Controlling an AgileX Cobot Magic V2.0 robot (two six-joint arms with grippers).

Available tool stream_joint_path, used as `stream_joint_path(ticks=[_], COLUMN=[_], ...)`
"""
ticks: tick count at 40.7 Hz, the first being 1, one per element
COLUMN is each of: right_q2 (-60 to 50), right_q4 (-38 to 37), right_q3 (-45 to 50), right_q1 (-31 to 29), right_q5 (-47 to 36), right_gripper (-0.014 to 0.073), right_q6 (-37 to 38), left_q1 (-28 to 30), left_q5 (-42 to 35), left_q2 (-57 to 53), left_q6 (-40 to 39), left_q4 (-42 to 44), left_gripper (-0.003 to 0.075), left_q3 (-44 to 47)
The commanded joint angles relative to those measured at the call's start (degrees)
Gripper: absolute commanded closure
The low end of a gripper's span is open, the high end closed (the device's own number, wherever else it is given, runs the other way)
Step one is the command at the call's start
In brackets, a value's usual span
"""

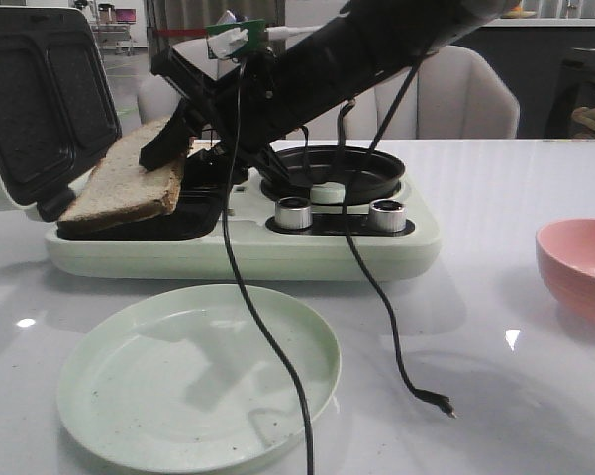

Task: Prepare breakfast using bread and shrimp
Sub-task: 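Carry the bread slice with the right gripper onto the near sandwich plate, then withdraw the right gripper from the sandwich maker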

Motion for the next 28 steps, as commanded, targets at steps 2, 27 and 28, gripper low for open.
stream_joint_path(ticks=[2, 27, 28], right_q2=[-4.1, -23.4, -25.1], right_q4=[2.2, -46.9, -49.2], right_q3=[-2.2, -1.8, -1.4], right_q1=[0.0, -2.5, -2.4], right_q5=[0.0, 9.4, 9.7], right_gripper=[0.0065, 0.0193, 0.0193], right_q6=[0.1, 20.3, 21.2], left_q1=[-0.4, -0.4, -0.4], left_q5=[-4.6, -4.5, -4.5], left_q2=[0.5, 0.5, 0.5], left_q6=[-0.1, -0.1, -0.1], left_q4=[-0.6, -0.6, -0.6], left_gripper=[0.0286, 0.0286, 0.0286], left_q3=[-1.5, -1.5, -1.5])
